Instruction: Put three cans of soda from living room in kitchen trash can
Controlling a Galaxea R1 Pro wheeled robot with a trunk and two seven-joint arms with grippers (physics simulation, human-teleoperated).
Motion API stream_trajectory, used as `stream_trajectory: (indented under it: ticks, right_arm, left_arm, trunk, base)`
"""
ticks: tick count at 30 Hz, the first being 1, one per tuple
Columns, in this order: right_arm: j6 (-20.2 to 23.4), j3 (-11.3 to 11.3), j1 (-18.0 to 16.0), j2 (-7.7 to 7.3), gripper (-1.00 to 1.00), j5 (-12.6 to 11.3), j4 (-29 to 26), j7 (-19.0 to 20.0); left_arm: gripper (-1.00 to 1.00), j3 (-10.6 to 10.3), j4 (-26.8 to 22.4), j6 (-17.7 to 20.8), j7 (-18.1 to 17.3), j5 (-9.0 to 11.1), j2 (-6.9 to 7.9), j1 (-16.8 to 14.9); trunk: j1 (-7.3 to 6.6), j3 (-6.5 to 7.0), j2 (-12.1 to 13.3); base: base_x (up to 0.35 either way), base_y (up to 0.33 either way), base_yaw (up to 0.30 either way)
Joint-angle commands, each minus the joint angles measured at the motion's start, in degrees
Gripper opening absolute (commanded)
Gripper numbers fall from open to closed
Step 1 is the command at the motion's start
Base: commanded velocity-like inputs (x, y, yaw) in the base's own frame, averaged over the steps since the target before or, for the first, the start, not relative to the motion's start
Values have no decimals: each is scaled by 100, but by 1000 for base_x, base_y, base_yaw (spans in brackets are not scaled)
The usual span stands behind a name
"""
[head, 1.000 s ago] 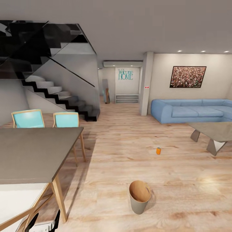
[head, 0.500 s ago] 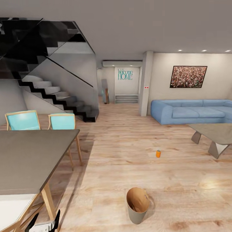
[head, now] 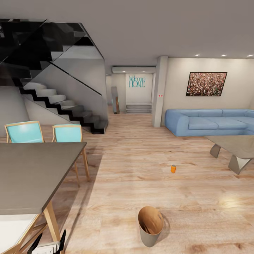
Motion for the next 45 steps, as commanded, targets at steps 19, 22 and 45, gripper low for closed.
stream_trajectory:
  ticks: [19, 22, 45]
  right_arm:
    - [-9, 0, -2, 0, 100, 27, 90, 0]
    - [-9, 0, -2, 0, 100, 27, 90, 0]
    - [-28, 0, -3, 3, 100, 33, 91, 0]
  left_arm:
    - [100, 0, 0, 0, 0, 5, 0, 0]
    - [100, 0, 0, 0, 0, 5, 0, 0]
    - [100, 0, 0, 0, 0, 5, -3, 0]
  trunk:
    - [0, 0, 0]
    - [0, 0, 0]
    - [0, 0, 0]
  base:
    - [145, -113, 0]
    - [122, -100, 0]
    - [19, -39, 0]
